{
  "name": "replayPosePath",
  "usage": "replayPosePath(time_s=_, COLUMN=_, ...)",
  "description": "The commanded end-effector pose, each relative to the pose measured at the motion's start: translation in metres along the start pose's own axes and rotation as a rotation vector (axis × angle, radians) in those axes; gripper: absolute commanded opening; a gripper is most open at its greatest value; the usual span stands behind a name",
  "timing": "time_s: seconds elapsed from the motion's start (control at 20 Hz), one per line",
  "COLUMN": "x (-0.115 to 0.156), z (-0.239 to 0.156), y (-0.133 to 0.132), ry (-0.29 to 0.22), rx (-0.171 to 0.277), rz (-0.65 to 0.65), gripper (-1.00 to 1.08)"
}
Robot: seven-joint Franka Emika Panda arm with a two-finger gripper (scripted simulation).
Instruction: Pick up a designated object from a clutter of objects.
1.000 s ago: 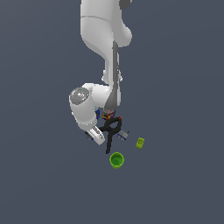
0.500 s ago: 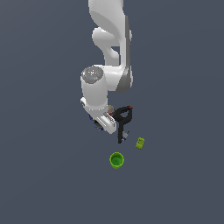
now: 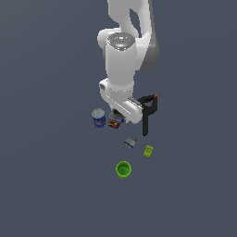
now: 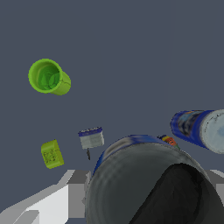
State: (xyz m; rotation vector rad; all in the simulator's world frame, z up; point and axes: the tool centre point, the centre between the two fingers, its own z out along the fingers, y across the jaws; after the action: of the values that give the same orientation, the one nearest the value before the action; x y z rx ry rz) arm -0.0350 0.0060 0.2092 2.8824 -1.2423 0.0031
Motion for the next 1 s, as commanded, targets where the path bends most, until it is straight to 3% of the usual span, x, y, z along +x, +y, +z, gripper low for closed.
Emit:
replayPosePath(time_s=0.0, x=-0.018, z=-0.027, y=-0.008, ry=0.004, rx=0.001, rz=0.0, gripper=-1.0)
replayPosePath(time_s=0.55, x=-0.089, z=-0.128, y=-0.04, ry=0.001, rx=0.0, rz=-0.001, gripper=-1.0)
replayPosePath(time_s=0.95, x=-0.121, z=-0.175, y=-0.058, ry=-0.001, rx=0.001, rz=-0.002, gripper=-1.0)
